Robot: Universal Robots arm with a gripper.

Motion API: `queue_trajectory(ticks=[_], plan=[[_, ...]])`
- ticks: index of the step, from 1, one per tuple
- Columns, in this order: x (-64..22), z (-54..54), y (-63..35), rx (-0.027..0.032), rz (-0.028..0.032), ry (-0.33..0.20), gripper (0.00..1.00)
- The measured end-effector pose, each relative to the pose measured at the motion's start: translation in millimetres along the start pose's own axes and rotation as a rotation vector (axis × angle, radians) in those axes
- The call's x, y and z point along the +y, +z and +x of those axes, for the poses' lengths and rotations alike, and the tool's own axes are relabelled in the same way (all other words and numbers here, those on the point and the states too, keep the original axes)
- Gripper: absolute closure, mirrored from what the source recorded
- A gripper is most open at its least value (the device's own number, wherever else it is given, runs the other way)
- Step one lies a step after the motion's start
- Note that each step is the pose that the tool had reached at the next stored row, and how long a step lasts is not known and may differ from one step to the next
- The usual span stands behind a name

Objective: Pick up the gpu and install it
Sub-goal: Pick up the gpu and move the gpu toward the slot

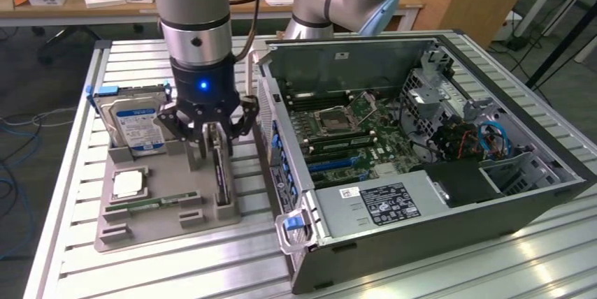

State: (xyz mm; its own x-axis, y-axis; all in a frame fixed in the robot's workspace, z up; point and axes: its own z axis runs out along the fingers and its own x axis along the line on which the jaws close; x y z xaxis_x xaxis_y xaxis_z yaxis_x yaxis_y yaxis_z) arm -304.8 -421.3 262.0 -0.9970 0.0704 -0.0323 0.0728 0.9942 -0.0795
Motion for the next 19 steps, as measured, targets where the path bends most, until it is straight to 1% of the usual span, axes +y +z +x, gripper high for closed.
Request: queue_trajectory(ticks=[5, 6, 7, 8, 9, 10, 15, 19], plan=[[-2.0, 1.5, 5.1, -0.0005, -0.0004, 0.000, 0.53], [-2.4, 1.7, 5.7, -0.0017, -0.0036, 0.000, 0.53], [-2.6, 1.7, 6.0, -0.0023, -0.0115, 0.000, 0.53], [-2.7, 1.8, 6.3, -0.0025, -0.0221, 0.001, 0.53], [-2.7, 1.8, 6.5, -0.0027, -0.0339, 0.001, 0.53], [-2.9, 1.8, 6.7, -0.0029, -0.0394, 0.001, 0.53], [-6.1, 1.9, 7.8, -0.0028, -0.0392, 0.002, 0.53], [-7.5, 2.0, 13.6, -0.0029, -0.0391, 0.002, 0.53]])
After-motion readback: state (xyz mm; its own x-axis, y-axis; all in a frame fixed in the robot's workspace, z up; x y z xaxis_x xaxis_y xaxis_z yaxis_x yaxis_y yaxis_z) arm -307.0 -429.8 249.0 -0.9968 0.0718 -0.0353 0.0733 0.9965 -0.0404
